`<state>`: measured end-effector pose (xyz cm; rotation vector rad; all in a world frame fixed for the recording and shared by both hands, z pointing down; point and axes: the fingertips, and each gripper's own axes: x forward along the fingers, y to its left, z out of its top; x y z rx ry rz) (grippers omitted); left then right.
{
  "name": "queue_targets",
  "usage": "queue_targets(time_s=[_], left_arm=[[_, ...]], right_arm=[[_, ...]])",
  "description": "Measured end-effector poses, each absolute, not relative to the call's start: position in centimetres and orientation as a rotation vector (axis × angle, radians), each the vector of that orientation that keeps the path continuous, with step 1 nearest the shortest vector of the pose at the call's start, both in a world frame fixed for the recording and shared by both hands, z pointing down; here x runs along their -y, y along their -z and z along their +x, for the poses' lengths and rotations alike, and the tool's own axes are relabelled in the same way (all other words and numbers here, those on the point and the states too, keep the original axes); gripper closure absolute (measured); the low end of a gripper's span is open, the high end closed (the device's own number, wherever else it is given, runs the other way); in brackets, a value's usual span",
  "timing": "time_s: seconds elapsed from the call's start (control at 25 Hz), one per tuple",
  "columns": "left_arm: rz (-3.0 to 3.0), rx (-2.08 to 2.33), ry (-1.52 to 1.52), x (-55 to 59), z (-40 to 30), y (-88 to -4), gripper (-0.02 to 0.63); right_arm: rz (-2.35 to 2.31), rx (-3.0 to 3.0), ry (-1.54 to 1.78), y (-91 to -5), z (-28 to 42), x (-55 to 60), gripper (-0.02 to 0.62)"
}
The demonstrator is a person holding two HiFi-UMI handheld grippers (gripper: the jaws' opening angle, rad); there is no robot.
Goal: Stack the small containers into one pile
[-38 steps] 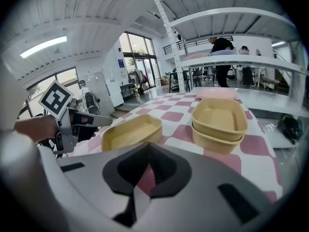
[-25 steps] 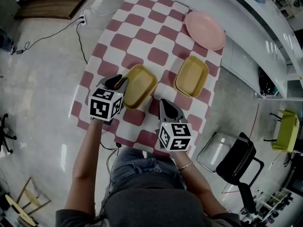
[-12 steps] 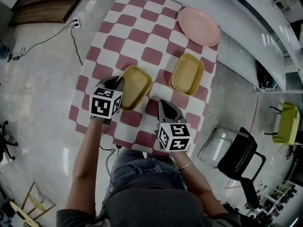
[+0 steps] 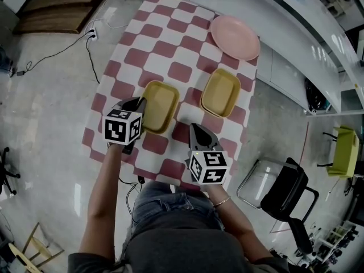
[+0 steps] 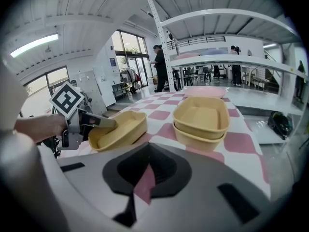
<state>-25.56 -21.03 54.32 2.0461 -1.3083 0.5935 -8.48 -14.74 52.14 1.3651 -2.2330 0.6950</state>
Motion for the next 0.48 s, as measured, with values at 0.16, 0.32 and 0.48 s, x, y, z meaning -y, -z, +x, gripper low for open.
queue_targets(time_s=[0.16, 0.32, 0.48], left_arm=[[2.034, 1.341, -0.542, 20.6, -25.6, -52.7, 0.578], [2.04, 1.37, -0.507, 20.1, -25.0, -50.8, 0.578], [2.067, 1.351, -0.462, 19.8, -23.4, -49.0, 0.578]], right_arm=[[1.365, 2.253, -0.683, -51.5, -8.1, 14.4, 0.584], [1.379, 2.27, -0.676, -50.7, -7.2, 13.8, 0.584], [1.415, 2.279, -0.672, -50.0, -5.8, 13.2, 0.584]])
